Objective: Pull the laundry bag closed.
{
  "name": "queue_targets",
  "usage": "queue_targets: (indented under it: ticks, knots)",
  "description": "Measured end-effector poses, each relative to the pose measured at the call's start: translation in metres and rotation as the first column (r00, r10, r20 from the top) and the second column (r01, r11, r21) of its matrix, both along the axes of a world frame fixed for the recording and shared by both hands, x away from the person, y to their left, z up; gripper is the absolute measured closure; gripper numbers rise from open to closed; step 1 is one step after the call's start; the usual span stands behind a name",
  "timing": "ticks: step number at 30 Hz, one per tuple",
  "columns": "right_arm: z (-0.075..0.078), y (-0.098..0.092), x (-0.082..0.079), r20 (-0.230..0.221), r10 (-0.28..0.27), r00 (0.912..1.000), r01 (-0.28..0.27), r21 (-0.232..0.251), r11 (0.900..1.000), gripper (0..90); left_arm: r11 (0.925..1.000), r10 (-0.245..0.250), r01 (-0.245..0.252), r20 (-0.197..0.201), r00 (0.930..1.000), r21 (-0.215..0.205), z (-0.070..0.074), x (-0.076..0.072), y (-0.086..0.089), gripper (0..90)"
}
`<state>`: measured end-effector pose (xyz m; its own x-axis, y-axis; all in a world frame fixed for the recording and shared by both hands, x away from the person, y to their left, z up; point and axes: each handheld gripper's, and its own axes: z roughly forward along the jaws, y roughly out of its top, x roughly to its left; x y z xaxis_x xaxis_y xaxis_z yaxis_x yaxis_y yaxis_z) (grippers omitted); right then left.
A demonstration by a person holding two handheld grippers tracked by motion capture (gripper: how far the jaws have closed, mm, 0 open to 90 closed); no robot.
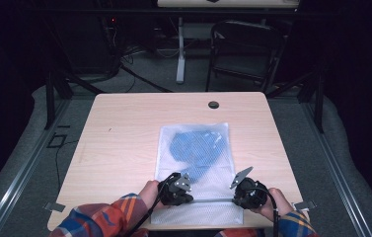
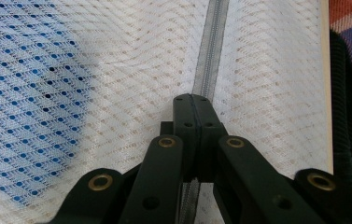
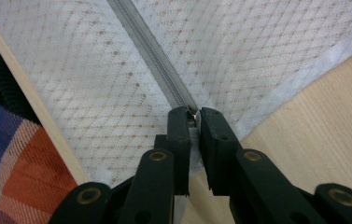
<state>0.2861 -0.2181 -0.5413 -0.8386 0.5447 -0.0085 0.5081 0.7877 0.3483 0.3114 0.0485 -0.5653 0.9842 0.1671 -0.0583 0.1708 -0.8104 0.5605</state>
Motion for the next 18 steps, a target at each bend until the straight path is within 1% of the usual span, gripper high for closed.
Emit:
queue_targets:
  ticks: [1, 2, 3, 4, 5, 6, 8, 9, 10, 11, 13, 14, 16, 18]
  knots:
    - [0.0, 0.0, 0.0, 0.001, -0.002, 1.0, 0.002, 0.002, 1.0, 82.1, 1.0, -0.006, 0.006, 0.009, 0.9999, 0.007, 0.0, -0.001, -0.001, 90.0]
    - [0.0, 0.001, 0.001, -0.002, -0.011, 0.9999, 0.011, 0.008, 1.0, 78.4, 0.9997, -0.013, 0.012, 0.023, 0.9997, 0.019, 0.001, -0.002, -0.002, 90.0]
    - [0.0, 0.001, 0.001, -0.009, -0.019, 0.9998, 0.02, 0.01, 1.0, 73.6, 0.9998, -0.01, 0.009, 0.027, 0.9996, 0.016, 0.002, -0.002, -0.002, 88.9]
    - [0.0, 0.0, 0.002, -0.018, -0.031, 0.9993, 0.032, 0.027, 0.999, 68.2, 0.9998, -0.001, 0.001, 0.014, 0.9999, 0.018, 0.003, -0.002, -0.002, 81.6]
    - [0.0, -0.001, 0.003, -0.03, -0.031, 0.9991, 0.031, 0.02, 0.999, 64.1, 0.9995, 0.01, -0.01, -0.004, 0.9999, 0.031, 0.004, -0.001, -0.003, 72.9]
    - [0.0, -0.001, 0.003, -0.028, -0.049, 0.9984, 0.05, 0.033, 0.998, 59.0, 0.9992, 0.017, -0.016, -0.007, 0.9998, 0.035, 0.005, -0.001, -0.003, 70.2]
    - [0.001, -0.001, 0.004, -0.024, -0.062, 0.9978, 0.063, 0.048, 0.997, 49.4, 0.9992, 0.018, -0.017, -0.005, 0.9998, 0.037, 0.006, 0.0, -0.003, 64.3]
    - [0.001, -0.001, 0.004, -0.024, -0.062, 0.9978, 0.063, 0.048, 0.997, 49.4, 0.9992, 0.026, -0.025, -0.012, 0.9996, 0.03, 0.008, 0.001, -0.002, 64.3]
    - [0.003, -0.001, 0.004, -0.021, -0.068, 0.9974, 0.07, 0.059, 0.996, 45.3, 0.999, 0.041, -0.04, -0.019, 0.999, 0.018, 0.01, 0.003, -0.002, 60.2]
    - [0.007, -0.002, 0.005, -0.014, -0.075, 0.9971, 0.076, 0.096, 0.993, 35.3, 0.9977, 0.068, -0.068, -0.015, 0.9976, 0.005, 0.014, 0.005, 0.0, 52.1]
    - [0.011, -0.003, 0.005, -0.004, -0.075, 0.9972, 0.075, 0.113, 0.991, 23.3, 0.9946, 0.103, -0.103, -0.005, 0.9947, -0.013, 0.02, 0.008, 0.002, 45.1]
    - [0.013, -0.003, 0.004, 0.004, -0.089, 0.9961, 0.087, 0.129, 0.988, 19.4, 0.9935, 0.112, -0.112, -0.001, 0.9937, -0.019, 0.023, 0.009, 0.004, 41.5]
    - [0.016, -0.003, 0.004, 0.013, -0.094, 0.9955, 0.091, 0.139, 0.986, 14.2, 0.9926, 0.116, -0.116, 0.009, 0.9932, -0.035, 0.03, 0.011, 0.008, 32.0]
    - [0.019, -0.002, 0.004, 0.035, -0.112, 0.9931, 0.105, 0.16, 0.982, 11.5, 0.9909, 0.127, -0.126, 0.017, 0.9918, -0.048, 0.035, 0.012, 0.013, 27.2]
